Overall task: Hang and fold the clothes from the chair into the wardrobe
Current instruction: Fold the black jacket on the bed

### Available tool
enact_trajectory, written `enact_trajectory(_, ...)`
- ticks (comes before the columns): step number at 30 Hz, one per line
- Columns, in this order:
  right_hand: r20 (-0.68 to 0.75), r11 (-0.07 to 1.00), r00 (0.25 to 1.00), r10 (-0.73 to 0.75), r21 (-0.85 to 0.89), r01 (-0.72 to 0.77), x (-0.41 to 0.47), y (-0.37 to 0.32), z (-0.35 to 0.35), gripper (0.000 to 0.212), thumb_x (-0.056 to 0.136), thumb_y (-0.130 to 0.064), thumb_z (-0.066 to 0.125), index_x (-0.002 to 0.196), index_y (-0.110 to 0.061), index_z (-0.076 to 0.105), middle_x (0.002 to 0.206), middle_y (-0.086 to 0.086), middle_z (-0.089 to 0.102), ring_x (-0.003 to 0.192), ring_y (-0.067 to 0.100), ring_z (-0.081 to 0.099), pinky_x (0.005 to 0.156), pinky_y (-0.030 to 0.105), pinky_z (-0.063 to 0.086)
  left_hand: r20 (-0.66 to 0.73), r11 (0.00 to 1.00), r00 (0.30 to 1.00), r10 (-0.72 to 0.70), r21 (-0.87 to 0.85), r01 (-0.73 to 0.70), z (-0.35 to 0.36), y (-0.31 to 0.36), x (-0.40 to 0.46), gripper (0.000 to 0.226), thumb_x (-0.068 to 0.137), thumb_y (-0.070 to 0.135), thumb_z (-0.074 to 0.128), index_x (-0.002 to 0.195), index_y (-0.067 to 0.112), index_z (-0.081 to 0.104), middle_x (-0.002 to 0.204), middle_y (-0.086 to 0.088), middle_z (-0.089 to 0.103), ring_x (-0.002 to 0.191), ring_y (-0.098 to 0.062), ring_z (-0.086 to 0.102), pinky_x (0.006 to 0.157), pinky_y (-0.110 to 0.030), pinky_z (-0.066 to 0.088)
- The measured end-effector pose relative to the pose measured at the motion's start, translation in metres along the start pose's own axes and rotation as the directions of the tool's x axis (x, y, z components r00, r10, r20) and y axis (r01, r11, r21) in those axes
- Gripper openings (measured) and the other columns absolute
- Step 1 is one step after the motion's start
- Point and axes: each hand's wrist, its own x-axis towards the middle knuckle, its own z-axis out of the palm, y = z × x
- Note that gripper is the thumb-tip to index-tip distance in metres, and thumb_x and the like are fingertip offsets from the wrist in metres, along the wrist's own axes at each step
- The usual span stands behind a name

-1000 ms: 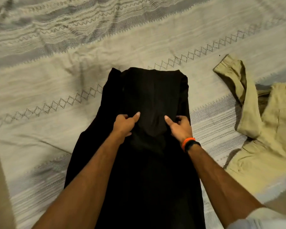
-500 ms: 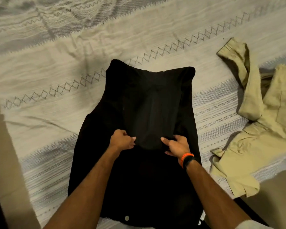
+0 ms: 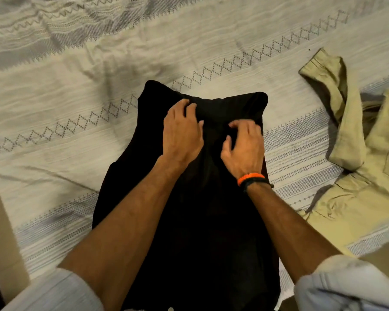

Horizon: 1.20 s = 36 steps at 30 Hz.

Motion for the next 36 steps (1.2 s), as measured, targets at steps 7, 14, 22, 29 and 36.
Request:
enact_trajectory(7,0.119,0.895,0.956,-0.267,-0.336,0.292,0.074,0.007,0.031,0.049,0.088,-0.03,0.058,0.128,-0.003,0.055,0.136,0.015,0.055,0.132,0.03,0.046,0.119,0.046,0.023,0.157,0.943,0.984,0.089,0.306,-0.134,0.027,-0.02,0.059,0.069,0.101,0.052,0.03,0.149,0.002,0.03,0.16,-0.019,0.02,0.15,-0.037,0.009,0.122,-0.05,0.007)
enact_trajectory(14,0.217,0.885,0.969,-0.119,-0.419,0.203,0.05,0.046,0.056,0.094,0.094,-0.066,0.033,0.153,0.004,0.015,0.162,0.024,0.011,0.152,0.032,0.007,0.124,0.046,0.006,0.135,0.954,0.985,-0.106,0.294,0.062,0.045,-0.064,0.035,0.12,0.079,0.09,0.019,0.155,-0.001,-0.001,0.163,-0.019,-0.007,0.151,-0.035,-0.011,0.123,-0.05,0.003)
enact_trajectory(22,0.221,0.904,0.973,-0.072,-0.398,0.158,0.046,0.06,0.087,0.105,0.09,-0.074,0.035,0.153,0.006,0.01,0.162,0.025,0.004,0.152,0.032,0.001,0.124,0.047,0.003,0.186,0.967,0.962,-0.199,0.199,0.161,0.084,-0.081,0.028,0.128,0.076,0.093,0.026,0.152,-0.002,-0.012,0.162,-0.021,-0.015,0.15,-0.034,-0.015,0.118,-0.061,-0.008)
enact_trajectory(29,0.276,0.92,0.959,-0.057,-0.36,0.159,0.047,0.066,0.09,0.106,0.089,-0.075,0.034,0.154,0.004,0.008,0.162,0.024,0.002,0.152,0.03,-0.001,0.124,0.048,0.003,0.231,0.974,0.952,-0.199,0.158,0.165,0.083,-0.085,0.029,0.127,0.074,0.093,0.027,0.153,0.001,-0.012,0.162,-0.015,-0.017,0.15,-0.029,-0.017,0.118,-0.062,-0.006)
enact_trajectory(36,0.158,0.901,0.987,-0.023,-0.424,0.089,0.038,0.053,0.06,0.11,0.085,-0.074,0.04,0.153,0.006,0.008,0.161,0.028,0.001,0.152,0.036,-0.001,0.123,0.049,0.003,0.13,0.96,0.978,-0.163,0.249,0.127,0.06,-0.075,0.014,0.118,0.082,0.087,0.026,0.154,0.001,-0.009,0.162,-0.02,-0.013,0.15,-0.037,-0.013,0.118,-0.061,-0.001)
